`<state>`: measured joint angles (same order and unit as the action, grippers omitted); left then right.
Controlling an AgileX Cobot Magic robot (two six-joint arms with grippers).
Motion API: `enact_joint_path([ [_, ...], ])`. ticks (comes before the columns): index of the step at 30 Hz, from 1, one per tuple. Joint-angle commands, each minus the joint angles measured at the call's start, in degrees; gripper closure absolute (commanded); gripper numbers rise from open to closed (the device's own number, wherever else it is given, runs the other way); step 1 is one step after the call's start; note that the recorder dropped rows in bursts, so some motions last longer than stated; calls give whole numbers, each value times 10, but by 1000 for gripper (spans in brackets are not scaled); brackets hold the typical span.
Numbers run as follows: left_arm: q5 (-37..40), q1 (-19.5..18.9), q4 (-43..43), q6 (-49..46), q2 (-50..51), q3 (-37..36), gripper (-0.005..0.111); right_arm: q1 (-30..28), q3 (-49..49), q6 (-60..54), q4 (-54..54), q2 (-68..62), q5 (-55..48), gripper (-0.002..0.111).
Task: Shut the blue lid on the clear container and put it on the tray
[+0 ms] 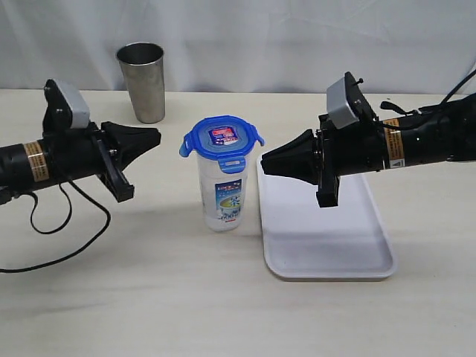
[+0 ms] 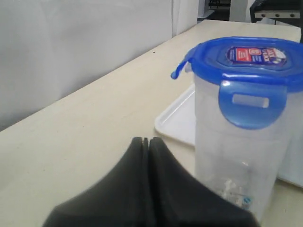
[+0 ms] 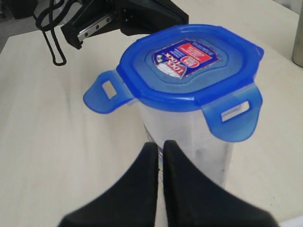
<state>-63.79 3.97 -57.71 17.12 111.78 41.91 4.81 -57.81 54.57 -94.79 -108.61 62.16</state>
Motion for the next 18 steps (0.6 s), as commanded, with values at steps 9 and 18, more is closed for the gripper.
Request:
enact_joint_path([
  [9, -62, -19, -137, -23, 73, -18, 107, 0, -2, 2, -4, 1, 1, 104],
  [18, -62, 28, -100, -51, 105, 7, 72, 0, -2, 3, -6, 1, -21, 104],
])
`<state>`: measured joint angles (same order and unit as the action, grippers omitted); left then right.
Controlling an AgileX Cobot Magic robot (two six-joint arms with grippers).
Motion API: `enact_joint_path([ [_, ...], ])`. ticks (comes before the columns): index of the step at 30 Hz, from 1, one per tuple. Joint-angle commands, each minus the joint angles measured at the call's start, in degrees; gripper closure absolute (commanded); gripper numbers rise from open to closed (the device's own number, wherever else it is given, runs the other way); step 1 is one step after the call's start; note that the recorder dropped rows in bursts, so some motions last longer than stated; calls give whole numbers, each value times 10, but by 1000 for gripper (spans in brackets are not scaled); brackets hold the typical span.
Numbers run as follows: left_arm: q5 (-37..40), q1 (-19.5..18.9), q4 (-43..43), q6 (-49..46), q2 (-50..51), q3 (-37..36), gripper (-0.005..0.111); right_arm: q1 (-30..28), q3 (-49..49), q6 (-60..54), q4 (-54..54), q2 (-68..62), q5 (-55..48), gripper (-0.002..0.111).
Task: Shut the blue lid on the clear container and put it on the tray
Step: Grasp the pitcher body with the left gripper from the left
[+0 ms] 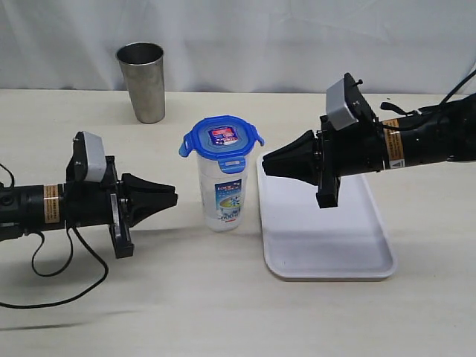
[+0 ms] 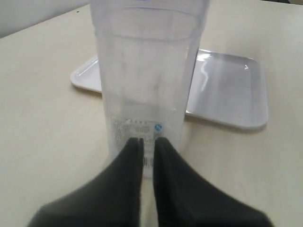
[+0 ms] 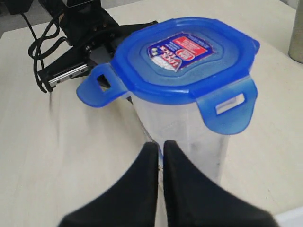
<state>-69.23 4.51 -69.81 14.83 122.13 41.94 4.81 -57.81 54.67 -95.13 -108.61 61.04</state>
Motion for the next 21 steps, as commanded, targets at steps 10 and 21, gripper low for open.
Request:
enact_joint_path([
  [10, 25, 92, 118, -25, 2, 18, 16, 0, -2, 14, -3, 1, -28, 104],
  [21, 26, 101, 141, -26, 44, 59, 16, 0, -2, 16, -3, 1, -28, 104],
])
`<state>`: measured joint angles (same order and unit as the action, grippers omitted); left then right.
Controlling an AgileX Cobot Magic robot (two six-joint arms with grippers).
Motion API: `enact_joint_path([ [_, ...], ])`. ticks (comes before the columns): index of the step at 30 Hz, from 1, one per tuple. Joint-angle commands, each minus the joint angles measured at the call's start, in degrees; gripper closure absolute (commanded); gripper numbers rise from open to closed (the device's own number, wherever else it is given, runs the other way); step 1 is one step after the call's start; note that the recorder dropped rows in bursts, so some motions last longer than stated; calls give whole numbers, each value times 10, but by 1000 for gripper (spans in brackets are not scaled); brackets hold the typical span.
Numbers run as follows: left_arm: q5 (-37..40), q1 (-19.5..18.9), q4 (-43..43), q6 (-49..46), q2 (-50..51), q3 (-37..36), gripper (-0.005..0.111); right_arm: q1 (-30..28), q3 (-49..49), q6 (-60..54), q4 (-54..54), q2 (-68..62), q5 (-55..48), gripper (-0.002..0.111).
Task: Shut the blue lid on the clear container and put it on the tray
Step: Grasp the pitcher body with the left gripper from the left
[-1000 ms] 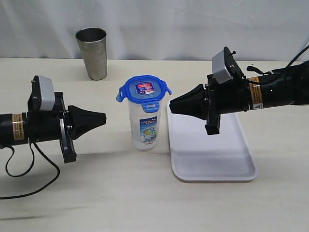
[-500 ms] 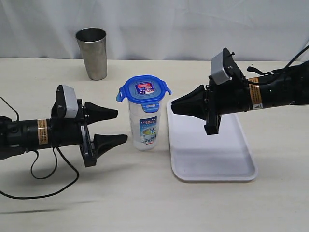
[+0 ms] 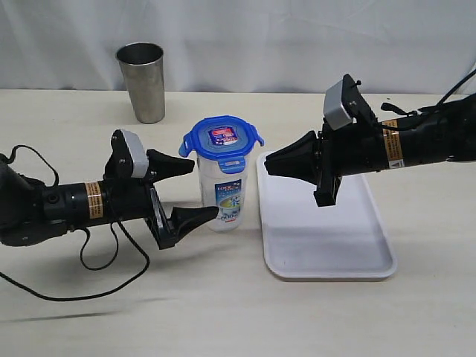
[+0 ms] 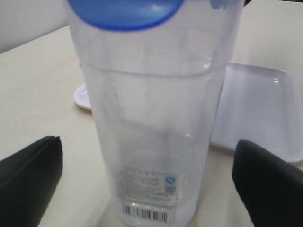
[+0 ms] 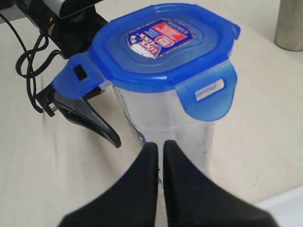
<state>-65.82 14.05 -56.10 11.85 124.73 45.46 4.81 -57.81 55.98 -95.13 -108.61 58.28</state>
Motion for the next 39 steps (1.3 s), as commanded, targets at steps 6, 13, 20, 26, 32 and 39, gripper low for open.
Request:
enact_joint_path([
  [6, 4, 7, -21, 45, 36, 74, 16, 0, -2, 4, -3, 1, 1, 104],
  [13, 3, 7, -78, 88, 76, 123, 16, 0, -2, 3, -3, 1, -1, 104],
  [20, -3, 28, -45, 92, 76, 142, 16, 0, -2, 3, -1, 1, -3, 104],
  [26, 7, 46, 3, 59, 76, 142, 16, 0, -2, 3, -1, 1, -3, 104],
  [32, -11, 46, 5, 58, 76, 142, 16, 0, -2, 3, -1, 1, -6, 104],
  [39, -31, 46, 2, 58, 76, 142, 16, 0, -2, 3, -1, 1, -15, 104],
])
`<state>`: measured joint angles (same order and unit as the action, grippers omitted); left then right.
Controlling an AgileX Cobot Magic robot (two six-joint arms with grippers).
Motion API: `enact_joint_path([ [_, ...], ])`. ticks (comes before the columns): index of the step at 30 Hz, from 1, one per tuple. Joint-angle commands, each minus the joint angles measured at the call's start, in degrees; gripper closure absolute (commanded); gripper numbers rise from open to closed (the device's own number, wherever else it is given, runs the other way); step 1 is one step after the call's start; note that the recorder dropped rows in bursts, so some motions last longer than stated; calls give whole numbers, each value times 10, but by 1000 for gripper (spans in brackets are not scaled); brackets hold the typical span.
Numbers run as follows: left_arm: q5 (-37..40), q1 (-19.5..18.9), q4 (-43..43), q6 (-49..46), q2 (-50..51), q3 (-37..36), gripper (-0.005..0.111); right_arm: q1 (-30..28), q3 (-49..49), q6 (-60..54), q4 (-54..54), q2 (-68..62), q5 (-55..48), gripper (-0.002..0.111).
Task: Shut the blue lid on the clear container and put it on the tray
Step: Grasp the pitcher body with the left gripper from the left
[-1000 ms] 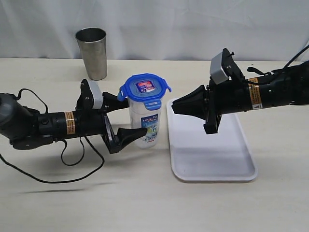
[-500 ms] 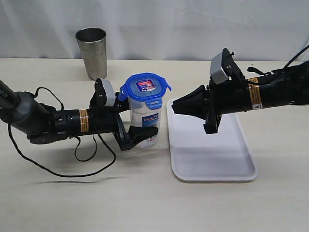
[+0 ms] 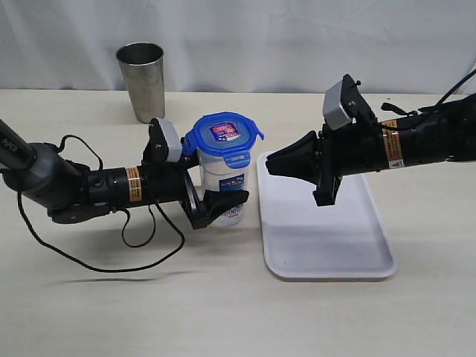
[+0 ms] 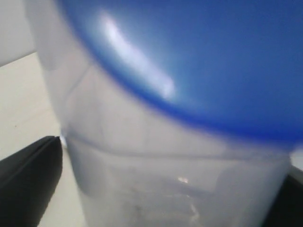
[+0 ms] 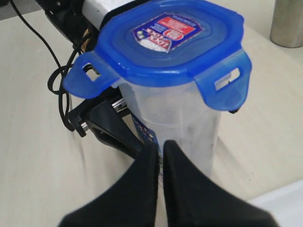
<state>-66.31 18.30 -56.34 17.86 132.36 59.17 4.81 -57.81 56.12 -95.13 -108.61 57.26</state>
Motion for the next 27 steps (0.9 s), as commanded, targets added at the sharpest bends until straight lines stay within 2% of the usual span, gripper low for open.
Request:
enact_joint_path([
  [1, -32, 4, 1, -2, 0, 5, 16, 0, -2, 1, -1, 1, -6, 104],
  [27, -37, 4, 0, 0, 0, 5, 16, 0, -2, 1, -1, 1, -6, 104],
])
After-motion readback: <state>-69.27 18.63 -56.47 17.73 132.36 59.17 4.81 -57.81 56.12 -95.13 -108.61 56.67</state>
